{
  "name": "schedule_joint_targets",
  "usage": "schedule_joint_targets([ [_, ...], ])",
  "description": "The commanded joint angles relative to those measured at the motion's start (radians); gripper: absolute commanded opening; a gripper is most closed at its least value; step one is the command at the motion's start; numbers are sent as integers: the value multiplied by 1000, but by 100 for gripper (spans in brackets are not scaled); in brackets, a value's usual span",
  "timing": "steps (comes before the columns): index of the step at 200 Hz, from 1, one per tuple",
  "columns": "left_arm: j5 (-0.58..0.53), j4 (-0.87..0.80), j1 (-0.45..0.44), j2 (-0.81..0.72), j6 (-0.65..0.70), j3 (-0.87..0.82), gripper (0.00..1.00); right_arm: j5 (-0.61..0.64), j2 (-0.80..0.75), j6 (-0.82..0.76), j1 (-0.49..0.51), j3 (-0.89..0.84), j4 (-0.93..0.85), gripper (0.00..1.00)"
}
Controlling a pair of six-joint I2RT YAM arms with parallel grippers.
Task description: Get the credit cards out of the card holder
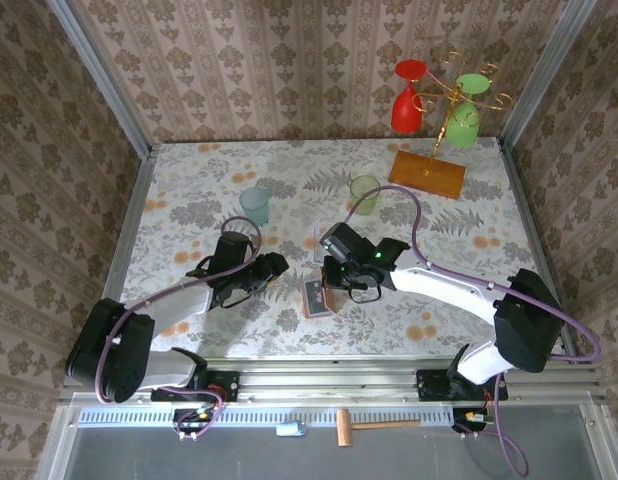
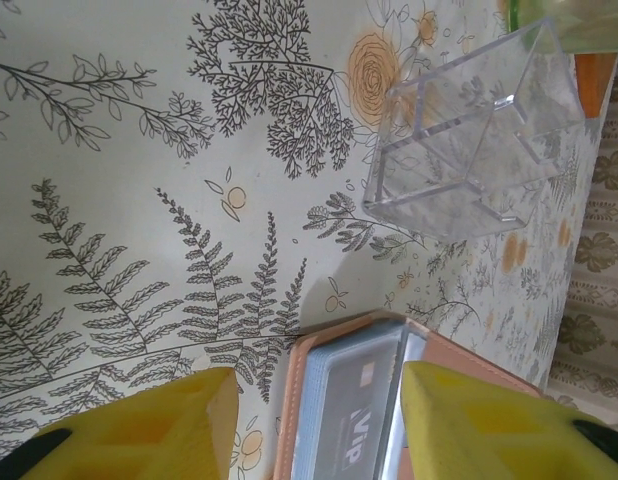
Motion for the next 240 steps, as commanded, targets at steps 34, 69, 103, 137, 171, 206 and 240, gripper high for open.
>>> schedule_joint_targets([
  [34, -27, -75, -59, 23, 61, 85, 48, 17, -34, 13, -19, -16, -37, 3],
  [69, -20, -42, -112, 91, 53, 131, 48, 17, -78, 14, -54, -66, -39, 3],
  [103, -1, -24, -157, 155, 50, 181, 47, 20, -125, 2, -88, -114, -52, 3],
  [137, -3, -24, -198, 188, 48, 221, 47, 23, -176, -6, -125, -173, -58, 3],
  [171, -4, -25, -233, 213, 47, 255, 47, 22, -204, -13, -154, -231, -53, 3],
  [206, 6, -24, -263, 249, 45, 291, 46, 35, -203, -25, -173, -275, -40, 3],
  [240, 19, -12, -294, 291, 38, 320, 45, 51, -188, -37, -186, -309, -17, 3],
])
